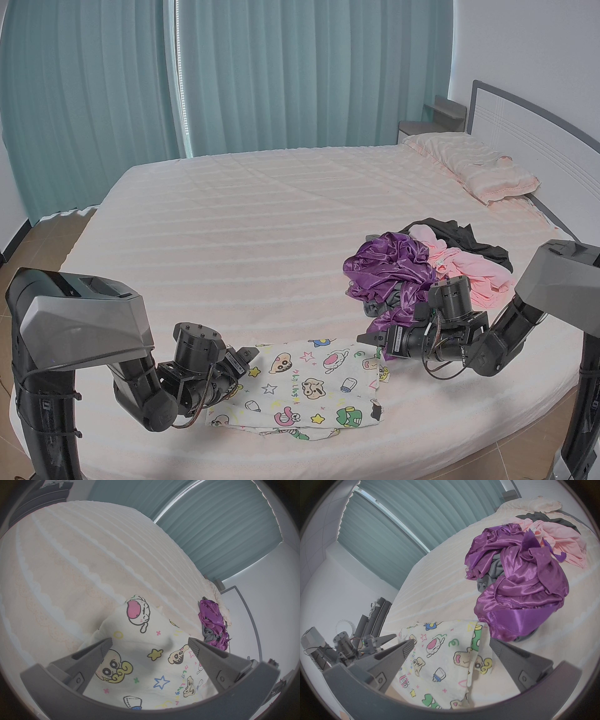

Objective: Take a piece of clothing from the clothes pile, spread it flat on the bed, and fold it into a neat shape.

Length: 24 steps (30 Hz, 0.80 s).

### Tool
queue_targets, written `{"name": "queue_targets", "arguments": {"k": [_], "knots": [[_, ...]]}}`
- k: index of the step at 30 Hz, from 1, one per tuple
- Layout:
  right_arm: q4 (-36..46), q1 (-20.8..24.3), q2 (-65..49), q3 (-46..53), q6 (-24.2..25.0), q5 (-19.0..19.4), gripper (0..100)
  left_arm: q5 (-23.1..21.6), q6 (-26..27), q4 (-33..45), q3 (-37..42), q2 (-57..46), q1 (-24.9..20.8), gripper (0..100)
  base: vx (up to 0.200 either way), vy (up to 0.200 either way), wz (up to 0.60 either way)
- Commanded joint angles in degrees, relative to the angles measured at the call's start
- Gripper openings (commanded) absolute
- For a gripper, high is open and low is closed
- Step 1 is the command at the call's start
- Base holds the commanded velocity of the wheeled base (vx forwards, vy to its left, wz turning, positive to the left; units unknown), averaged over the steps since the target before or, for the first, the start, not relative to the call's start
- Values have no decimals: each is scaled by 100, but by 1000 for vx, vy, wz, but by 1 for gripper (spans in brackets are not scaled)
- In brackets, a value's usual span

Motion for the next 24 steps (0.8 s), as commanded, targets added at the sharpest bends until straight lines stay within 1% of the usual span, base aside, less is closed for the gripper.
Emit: {"name": "queue_targets", "arguments": {"k": [1,4,5,6,8,12,13,14,17,22,24], "knots": [[57,-25,531,-331,3,-25,100,-29,-173,-7,259,-706,186,100,0,0,0],[74,-17,636,-472,3,-25,100,-64,-419,-7,408,-1084,300,100,0,0,0],[74,-17,645,-481,3,-25,100,-64,-428,-7,417,-1101,309,100,0,0,0],[83,-8,663,-525,3,-25,100,-143,-498,-7,487,-1224,370,100,0,0,0],[136,10,742,-613,3,-16,100,-231,-516,-16,566,-1295,458,100,0,0,0],[241,19,944,-815,12,-25,100,-249,-516,-24,557,-1259,564,100,0,0,0],[276,19,1093,-999,21,-34,100,-249,-516,-24,557,-1242,608,100,0,0,0],[285,19,1120,-1087,47,-42,0,-249,-516,-33,557,-1242,625,100,0,0,0],[268,19,1129,-1105,196,-209,0,-249,-516,-42,566,-1277,678,100,0,0,0],[232,-8,1093,-1122,240,-253,0,-249,-516,-42,575,-1277,696,100,0,0,0],[215,-25,1093,-1175,328,-297,0,-249,-516,-42,584,-1286,696,100,0,0,0]]}}
